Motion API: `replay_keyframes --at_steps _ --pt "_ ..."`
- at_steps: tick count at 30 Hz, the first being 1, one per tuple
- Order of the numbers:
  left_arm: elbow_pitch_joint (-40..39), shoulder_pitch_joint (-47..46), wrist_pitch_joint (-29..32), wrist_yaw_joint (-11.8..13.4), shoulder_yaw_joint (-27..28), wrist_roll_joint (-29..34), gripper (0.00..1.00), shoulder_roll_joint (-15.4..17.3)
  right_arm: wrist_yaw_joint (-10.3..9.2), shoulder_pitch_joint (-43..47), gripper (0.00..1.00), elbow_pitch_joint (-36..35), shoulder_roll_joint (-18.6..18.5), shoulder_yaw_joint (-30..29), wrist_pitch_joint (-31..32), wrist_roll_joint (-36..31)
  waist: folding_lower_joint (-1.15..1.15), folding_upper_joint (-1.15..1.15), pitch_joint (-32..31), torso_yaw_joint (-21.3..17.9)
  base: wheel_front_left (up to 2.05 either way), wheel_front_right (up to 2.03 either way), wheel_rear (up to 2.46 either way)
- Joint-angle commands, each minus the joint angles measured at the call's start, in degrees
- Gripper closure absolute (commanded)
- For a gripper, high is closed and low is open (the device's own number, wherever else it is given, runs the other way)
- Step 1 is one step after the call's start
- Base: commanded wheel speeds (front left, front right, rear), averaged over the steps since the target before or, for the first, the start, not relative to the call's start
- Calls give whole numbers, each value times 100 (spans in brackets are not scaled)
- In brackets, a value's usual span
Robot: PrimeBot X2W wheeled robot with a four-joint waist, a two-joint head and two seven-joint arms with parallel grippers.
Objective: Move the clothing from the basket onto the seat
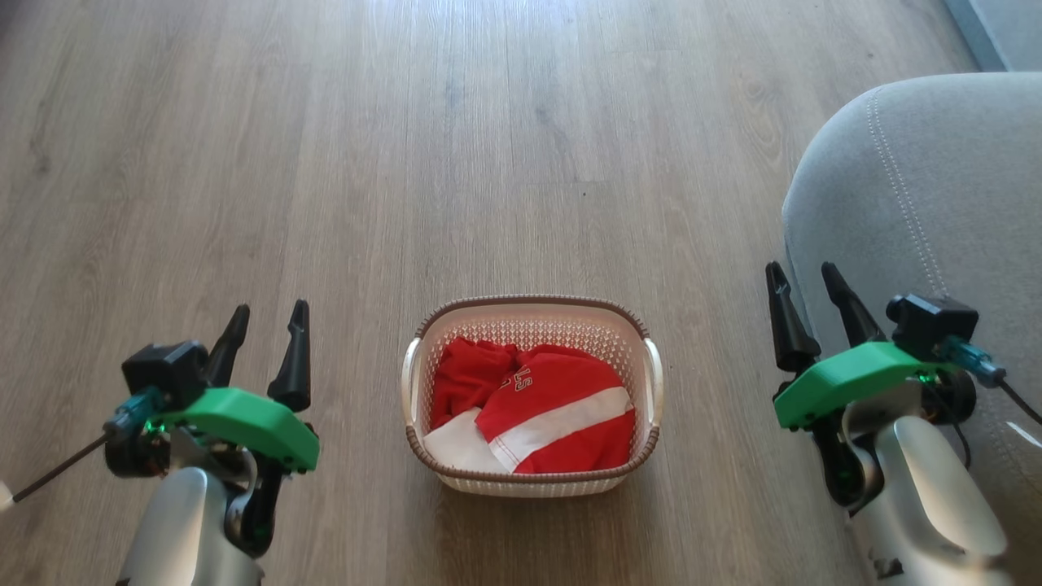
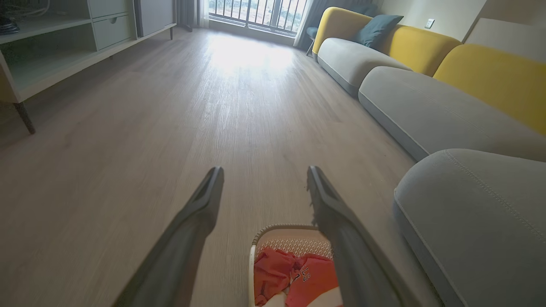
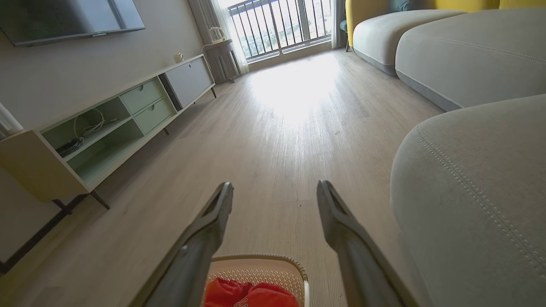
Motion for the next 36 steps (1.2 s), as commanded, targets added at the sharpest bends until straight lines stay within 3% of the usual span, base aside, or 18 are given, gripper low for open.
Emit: replay_keyframes --at_steps 1,17,36 --pt "-148 -383 -111 -1 181 226 0 147 0 -384 0 -150 -39 99 -99 -226 0 0 3 1 0 0 0" --pt "-35 -636 -396 -10 279 1267 0 133 0 -688 0 -31 -28 87 -387 -1371 0 0 57 -14 0 0 0" --pt "-18 -633 -396 -10 284 1193 0 115 0 -707 0 -190 62 -123 -387 -1490 0 0 297 -83 0 0 0"
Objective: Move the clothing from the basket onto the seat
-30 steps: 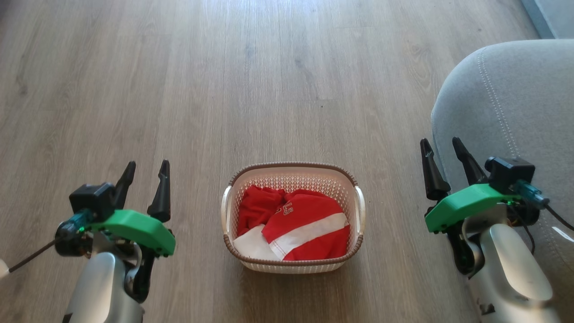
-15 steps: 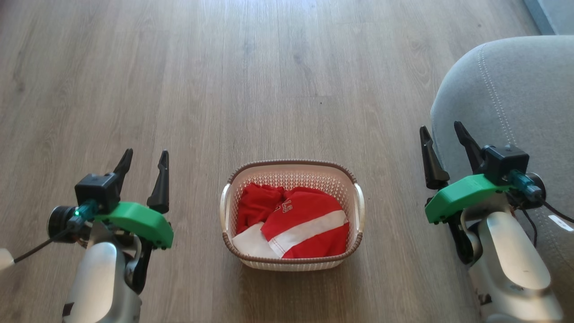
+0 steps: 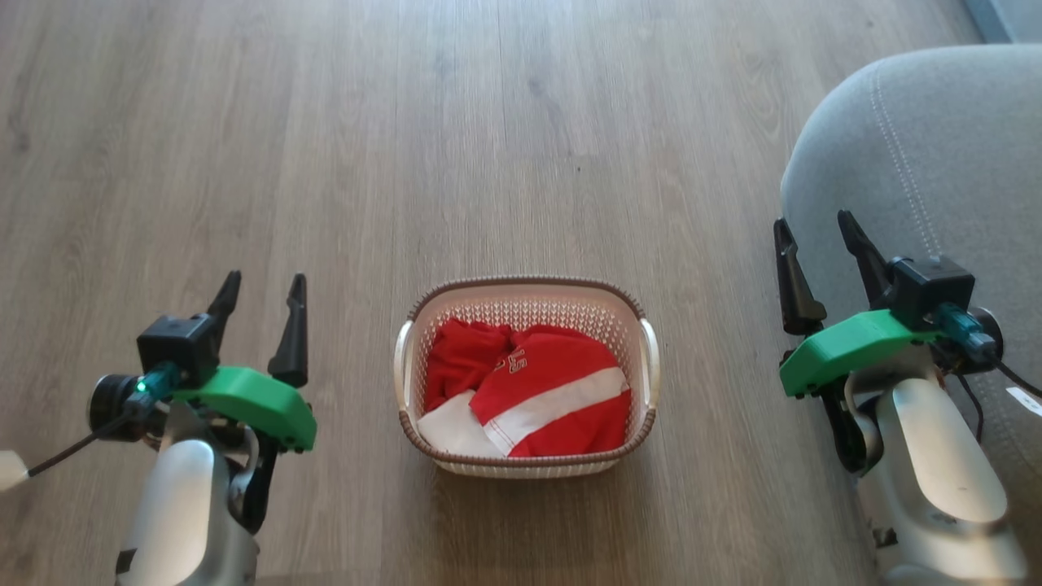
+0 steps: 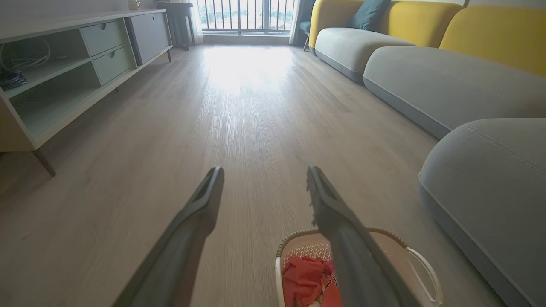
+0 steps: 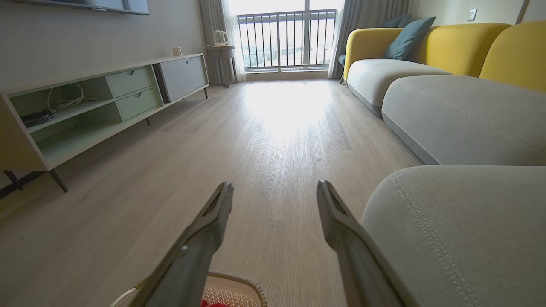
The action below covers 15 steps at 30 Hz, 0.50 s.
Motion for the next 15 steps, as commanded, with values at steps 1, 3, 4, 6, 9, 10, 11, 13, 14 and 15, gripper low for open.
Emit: replay_keyframes --at_steps 1,3,4,6,9,10,11,13,14,15 --pt "-150 -290 -71 -8 119 -26 0 131 -1 -288 0 -227 57 102 -59 -53 0 0 99 -32 0 0 0" --pt "-128 -319 -71 -8 34 -97 0 151 -1 -344 0 -306 83 96 -59 -71 0 0 246 -67 0 0 0" --pt "-115 -334 -71 -8 -4 -143 0 156 -1 -374 0 -345 94 102 -59 -92 0 0 323 -82 0 0 0" --pt "-93 -377 -71 -8 -97 -229 0 186 -1 -454 0 -436 116 127 -59 -136 0 0 502 -115 0 0 0" --pt "-50 -439 -71 -8 -274 -374 0 258 -1 -602 0 -635 147 145 -59 -187 0 0 807 -185 0 0 0" --pt "-38 -463 -71 -8 -352 -424 0 288 -1 -654 0 -706 157 148 -59 -203 0 0 920 -210 0 0 0" --pt "-32 -488 -71 -8 -435 -473 0 323 -1 -710 0 -779 165 155 -59 -216 0 0 1050 -239 0 0 0" --pt "-22 -553 -71 -8 -581 -598 0 386 -1 -827 0 -936 177 176 -59 -243 0 0 1300 -297 0 0 0" --pt "-20 -592 -71 -8 -638 -664 0 419 -1 -885 0 -1020 181 201 -59 -243 0 0 1443 -334 0 0 0" --pt "-16 -636 -71 -8 -699 -728 0 452 -1 -944 0 -1109 183 245 -59 -196 0 0 1578 -367 0 0 0"
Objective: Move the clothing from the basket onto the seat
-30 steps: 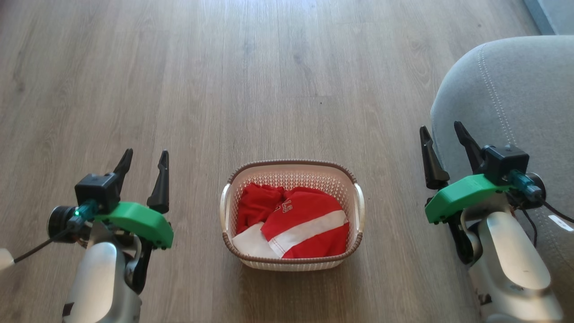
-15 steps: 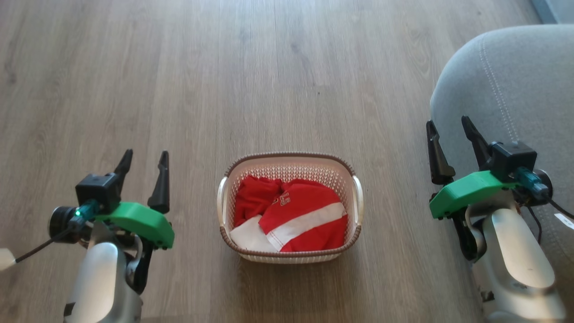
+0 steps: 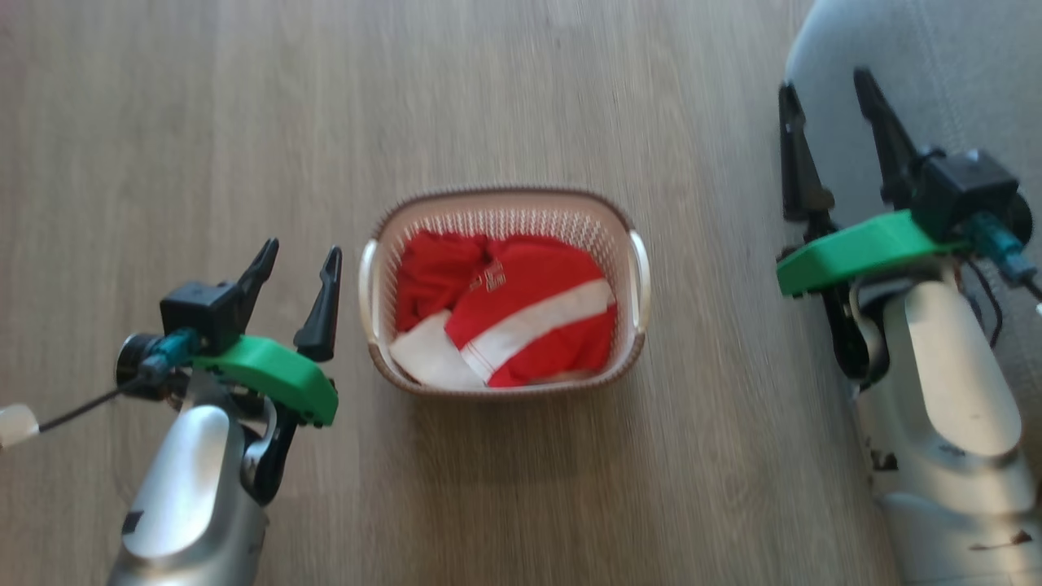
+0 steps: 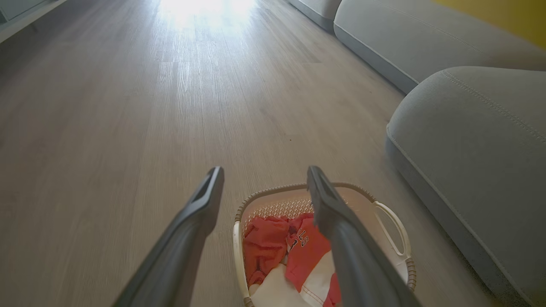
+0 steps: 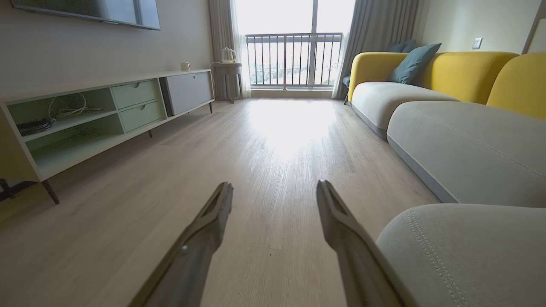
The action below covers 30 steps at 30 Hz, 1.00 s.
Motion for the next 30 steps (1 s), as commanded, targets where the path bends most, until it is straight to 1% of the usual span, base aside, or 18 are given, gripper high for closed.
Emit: replay_keyframes --at_steps 1,8,17,18,20,27,30 --pt "-147 -273 -71 -8 101 -69 0 217 -1 -224 0 -278 88 186 -54 52 -1 0 491 -174 0 0 0" --pt "-17 -597 -71 -8 -562 -442 0 535 -1 -576 0 -780 90 477 -54 267 -1 0 1340 -485 0 0 0" --pt "259 -1241 -71 -8 -1372 -782 0 1081 -1 -958 0 -1268 91 722 -54 609 -1 0 2399 -929 0 0 0" --pt "259 -1241 -71 -8 -1372 -782 0 1081 -1 -958 0 -1268 91 722 -54 609 -1 0 2399 -929 0 0 0" --pt "317 -1403 -71 -8 -1554 -821 0 1207 -1 -1034 0 -1367 91 781 -54 690 -1 0 2605 -1037 0 0 0" --pt "574 -1994 -71 -8 -2296 -838 0 1694 -1 -1310 0 -1734 91 1052 -54 999 -1 0 3233 -1517 0 0 0" --pt "761 -2272 -71 -8 -2566 -777 0 1827 -1 -1361 0 -1863 91 1126 -54 1134 -1 0 3410 -1700 0 0 0"
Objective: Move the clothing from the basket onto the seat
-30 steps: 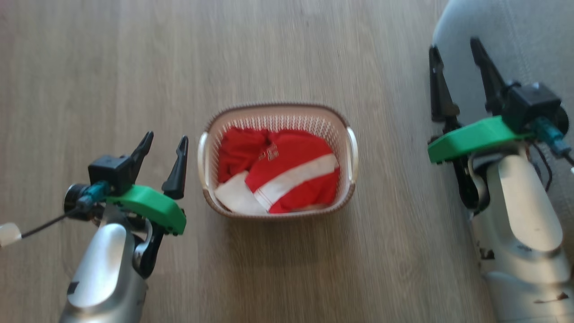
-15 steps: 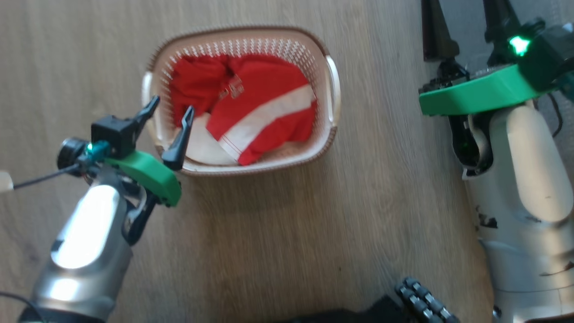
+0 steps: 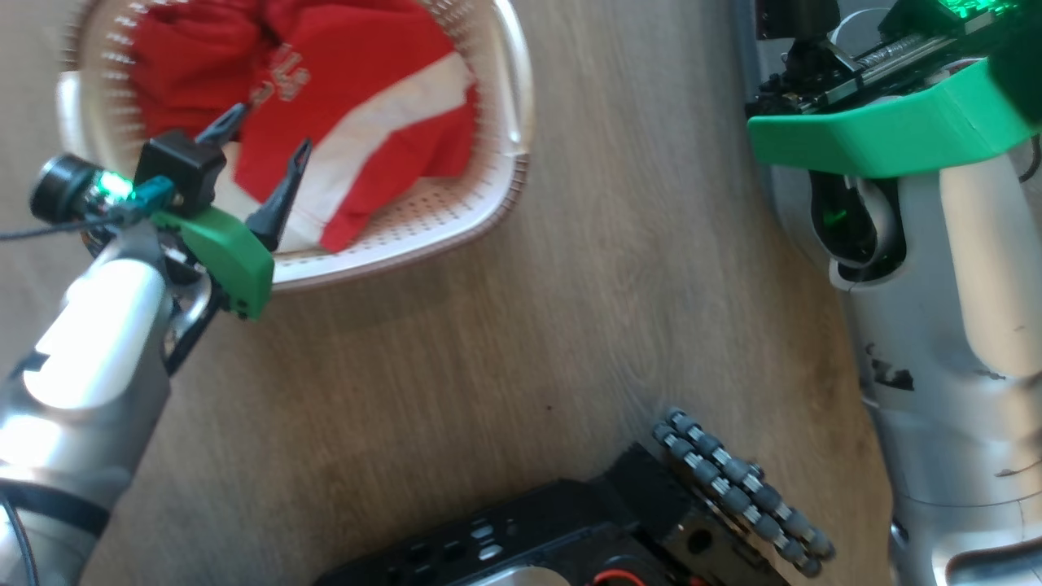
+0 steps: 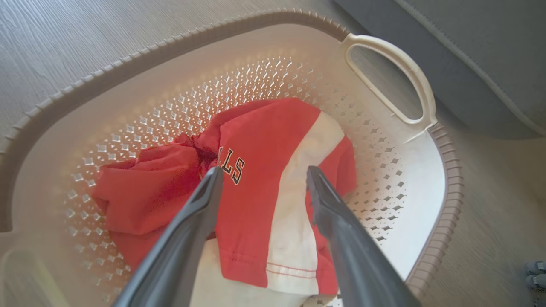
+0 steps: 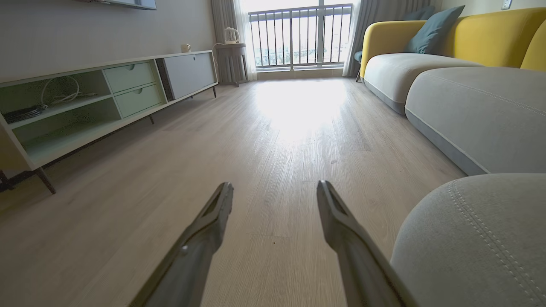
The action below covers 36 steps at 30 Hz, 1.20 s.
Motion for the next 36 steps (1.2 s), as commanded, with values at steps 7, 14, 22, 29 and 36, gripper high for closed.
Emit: replay_keyframes --at_steps 7,14,22,29,36 --pt "756 -751 -45 -8 -444 380 0 333 -1 203 0 -374 82 212 -36 383 -1 0 512 -669 0 0 0" --pt "1549 -1437 267 98 -732 713 0 217 -1 420 0 -494 82 196 -36 568 -1 0 627 -836 0 0 0" --pt "2414 -1926 884 360 -1032 994 0 -78 -1 724 0 -573 82 128 -36 684 -1 0 652 -853 0 0 0" --pt "2922 -1991 1336 267 -1201 992 0 -298 -1 866 0 -641 82 64 -36 707 -1 0 669 -855 0 0 0" --pt "3026 -1943 1161 116 -1271 872 100 -439 -1 853 0 -620 82 37 -36 706 -1 0 681 -841 0 0 0"
